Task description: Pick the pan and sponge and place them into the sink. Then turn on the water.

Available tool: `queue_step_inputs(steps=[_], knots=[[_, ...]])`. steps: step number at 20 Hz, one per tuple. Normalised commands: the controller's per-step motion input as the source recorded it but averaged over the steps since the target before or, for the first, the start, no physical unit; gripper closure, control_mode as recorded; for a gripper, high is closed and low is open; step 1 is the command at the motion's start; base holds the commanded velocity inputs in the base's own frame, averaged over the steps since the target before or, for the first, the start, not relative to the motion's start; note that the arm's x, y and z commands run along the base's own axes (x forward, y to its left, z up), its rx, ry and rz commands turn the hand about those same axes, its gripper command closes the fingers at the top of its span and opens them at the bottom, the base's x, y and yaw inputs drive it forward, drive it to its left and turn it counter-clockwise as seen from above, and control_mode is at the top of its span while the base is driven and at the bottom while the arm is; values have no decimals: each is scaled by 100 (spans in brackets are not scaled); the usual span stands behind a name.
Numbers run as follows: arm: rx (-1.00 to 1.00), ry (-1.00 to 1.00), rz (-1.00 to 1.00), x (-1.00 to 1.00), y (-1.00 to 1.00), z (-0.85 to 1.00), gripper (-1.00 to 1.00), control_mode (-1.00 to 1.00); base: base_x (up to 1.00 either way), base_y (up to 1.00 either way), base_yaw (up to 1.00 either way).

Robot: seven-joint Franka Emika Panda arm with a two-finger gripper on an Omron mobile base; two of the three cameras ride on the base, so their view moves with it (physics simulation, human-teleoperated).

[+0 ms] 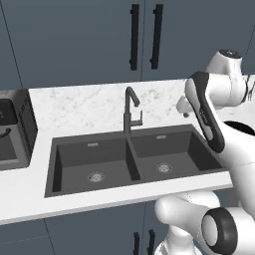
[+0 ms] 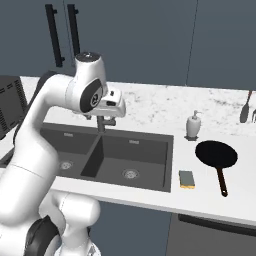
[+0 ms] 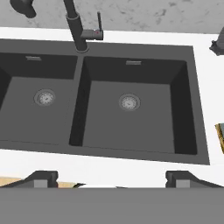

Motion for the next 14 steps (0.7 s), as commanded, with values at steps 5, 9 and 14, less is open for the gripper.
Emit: queue_step_inputs(steps=[5, 9, 14], knots=[[0, 0, 0, -22, -64, -15, -100, -100, 0, 0, 0], [0, 0, 0, -21, -71, -25, -100, -100, 0, 0, 0], [0, 0, 0, -13, -76, -28, -100, -100, 0, 0, 0]])
